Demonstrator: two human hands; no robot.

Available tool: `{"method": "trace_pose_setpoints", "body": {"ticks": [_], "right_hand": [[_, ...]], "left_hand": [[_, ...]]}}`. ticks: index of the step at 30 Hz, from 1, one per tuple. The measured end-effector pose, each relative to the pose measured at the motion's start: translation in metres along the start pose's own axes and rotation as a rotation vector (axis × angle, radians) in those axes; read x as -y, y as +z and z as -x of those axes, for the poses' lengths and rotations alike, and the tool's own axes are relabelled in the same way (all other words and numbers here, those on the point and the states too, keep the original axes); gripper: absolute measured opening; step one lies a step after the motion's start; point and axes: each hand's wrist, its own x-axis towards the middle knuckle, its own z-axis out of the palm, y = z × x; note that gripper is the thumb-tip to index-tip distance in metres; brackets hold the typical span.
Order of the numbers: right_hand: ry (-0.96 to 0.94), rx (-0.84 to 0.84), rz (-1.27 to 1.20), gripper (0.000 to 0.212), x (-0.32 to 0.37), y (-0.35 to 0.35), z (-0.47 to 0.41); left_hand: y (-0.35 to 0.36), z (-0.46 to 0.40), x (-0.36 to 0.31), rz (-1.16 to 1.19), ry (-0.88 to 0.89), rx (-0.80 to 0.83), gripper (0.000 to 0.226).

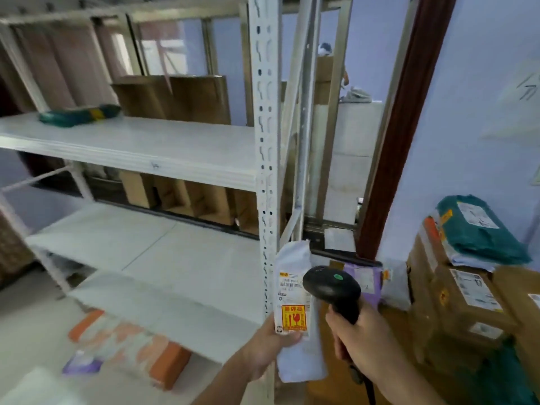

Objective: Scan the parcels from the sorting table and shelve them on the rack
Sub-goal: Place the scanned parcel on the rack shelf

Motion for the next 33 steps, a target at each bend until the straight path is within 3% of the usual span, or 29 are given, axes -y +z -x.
{"method": "trace_pose_setpoints", "body": {"ticks": [6, 15, 18, 23, 33], "right_hand": [[-0.113, 0.194, 0.051, 0.011, 0.042, 0.061, 0.010], [-0.273, 0.446, 0.034, 0.008, 0.135, 0.171, 0.024], [-0.322, 0.486, 0.028, 0.006, 0.169, 0.204, 0.018], [-0.339, 0.481, -0.028, 0.010, 0.226, 0.256, 0.008], [-0.423, 0.534, -0.049, 0.014, 0.308, 0.346, -0.042]], "left_hand": [[-0.060, 0.077, 0.014, 0.087, 0.116, -0.312, 0.074], [-0.180, 0.170, -0.043, 0.154, 0.305, -0.713, 0.065], [-0.221, 0.199, -0.064, 0.144, 0.347, -0.733, 0.042], [-0.285, 0.236, -0.088, 0.129, 0.366, -0.752, 0.055], [-0.418, 0.244, -0.120, 0.144, 0.349, -0.830, 0.054]]}}
